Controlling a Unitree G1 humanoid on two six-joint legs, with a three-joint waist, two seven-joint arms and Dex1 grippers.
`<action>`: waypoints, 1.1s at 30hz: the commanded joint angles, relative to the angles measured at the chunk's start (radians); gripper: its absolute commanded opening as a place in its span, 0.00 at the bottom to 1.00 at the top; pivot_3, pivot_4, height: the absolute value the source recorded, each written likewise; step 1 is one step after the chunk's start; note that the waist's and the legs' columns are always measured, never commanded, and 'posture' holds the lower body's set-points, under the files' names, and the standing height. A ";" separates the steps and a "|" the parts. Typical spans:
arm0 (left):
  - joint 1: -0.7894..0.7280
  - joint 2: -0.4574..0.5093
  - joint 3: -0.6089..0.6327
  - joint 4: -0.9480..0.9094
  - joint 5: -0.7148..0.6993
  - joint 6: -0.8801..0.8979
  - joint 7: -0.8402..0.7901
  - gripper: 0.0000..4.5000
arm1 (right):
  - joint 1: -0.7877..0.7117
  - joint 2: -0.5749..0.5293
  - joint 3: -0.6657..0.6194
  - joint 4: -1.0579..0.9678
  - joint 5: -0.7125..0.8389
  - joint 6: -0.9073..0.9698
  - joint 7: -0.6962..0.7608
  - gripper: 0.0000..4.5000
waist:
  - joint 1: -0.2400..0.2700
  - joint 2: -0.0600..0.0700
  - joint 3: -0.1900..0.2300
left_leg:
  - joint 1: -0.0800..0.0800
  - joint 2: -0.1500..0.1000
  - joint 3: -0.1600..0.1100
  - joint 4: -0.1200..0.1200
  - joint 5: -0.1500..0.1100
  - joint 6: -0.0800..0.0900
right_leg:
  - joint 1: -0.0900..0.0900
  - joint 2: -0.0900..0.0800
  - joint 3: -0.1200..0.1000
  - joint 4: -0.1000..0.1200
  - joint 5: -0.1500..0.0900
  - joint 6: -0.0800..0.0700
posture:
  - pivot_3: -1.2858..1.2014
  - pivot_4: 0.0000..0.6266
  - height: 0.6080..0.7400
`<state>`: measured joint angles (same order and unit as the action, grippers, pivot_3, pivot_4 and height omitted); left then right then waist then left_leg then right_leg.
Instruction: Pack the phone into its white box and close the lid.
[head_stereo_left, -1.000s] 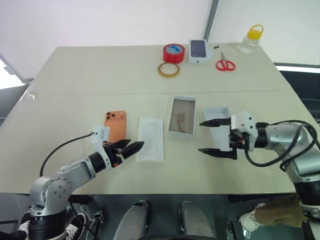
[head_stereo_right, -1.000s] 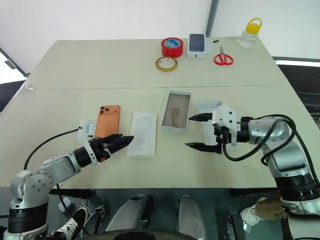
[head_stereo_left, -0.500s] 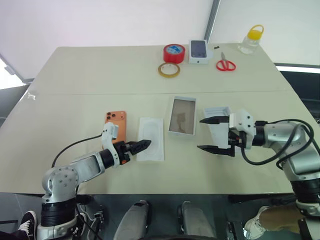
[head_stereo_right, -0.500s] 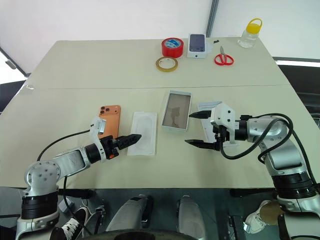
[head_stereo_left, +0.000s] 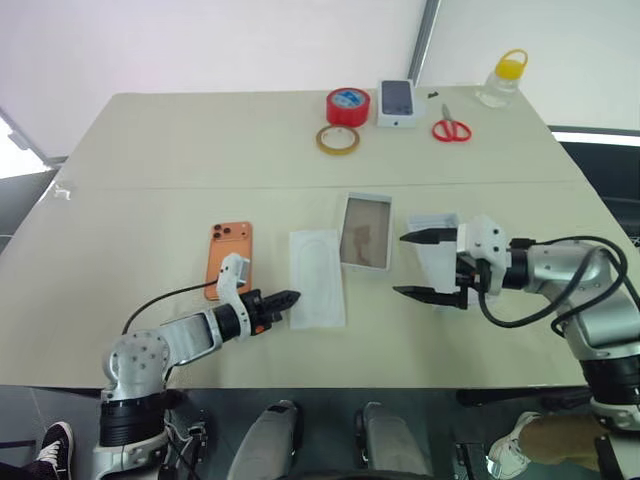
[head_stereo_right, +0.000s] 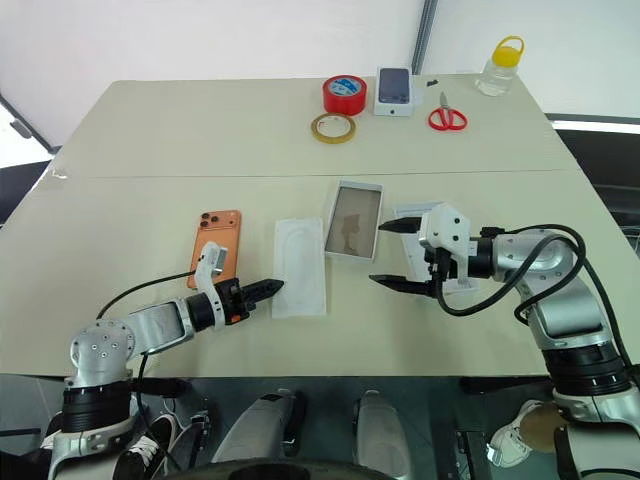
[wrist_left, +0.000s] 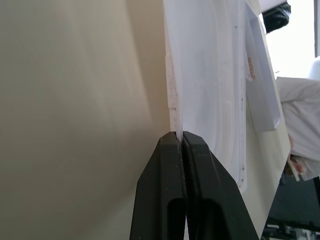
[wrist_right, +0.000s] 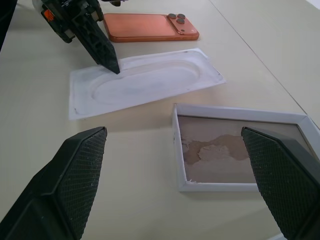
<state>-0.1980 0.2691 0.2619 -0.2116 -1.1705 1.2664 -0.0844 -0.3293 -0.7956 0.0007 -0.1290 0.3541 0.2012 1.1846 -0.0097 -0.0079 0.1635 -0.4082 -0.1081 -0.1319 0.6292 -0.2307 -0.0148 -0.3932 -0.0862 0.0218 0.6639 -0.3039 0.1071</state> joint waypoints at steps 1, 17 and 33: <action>-0.025 -0.008 0.056 0.001 -0.051 -0.013 0.043 0.00 | -0.024 0.021 0.023 0.005 -0.026 -0.023 -0.018 1.00 | -0.001 0.000 0.000 | 0.000 0.000 0.000 0.000 0.000 0.000 | 0.000 0.000 0.000 0.000 0.000 0.000 | 0.52 0.24 1.00; -0.134 0.114 0.158 0.044 -0.192 -0.030 0.147 0.00 | -0.232 0.226 0.285 0.267 -0.281 0.024 -0.142 1.00 | -0.001 -0.002 0.001 | 0.000 0.000 0.000 0.000 0.005 -0.009 | -0.002 0.001 0.001 0.001 0.000 0.000 | 0.52 0.24 1.00; -0.159 0.137 0.135 0.026 -0.261 -0.075 0.202 0.00 | -0.190 0.239 0.320 0.153 -0.249 0.048 -0.020 0.01 | -0.005 -0.002 0.001 | 0.000 0.001 -0.001 0.000 0.005 -0.009 | -0.002 0.002 0.001 0.001 0.000 0.000 | 0.52 0.24 1.00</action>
<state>-0.3429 0.3944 0.4028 -0.1602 -1.4032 1.2078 0.1151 -0.5109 -0.5667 0.3260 0.0604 0.0856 0.2222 1.1652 -0.0143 -0.0097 0.1641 -0.4087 -0.1076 -0.1326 0.6288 -0.2253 -0.0240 -0.3952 -0.0842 0.0229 0.6654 -0.3036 0.1070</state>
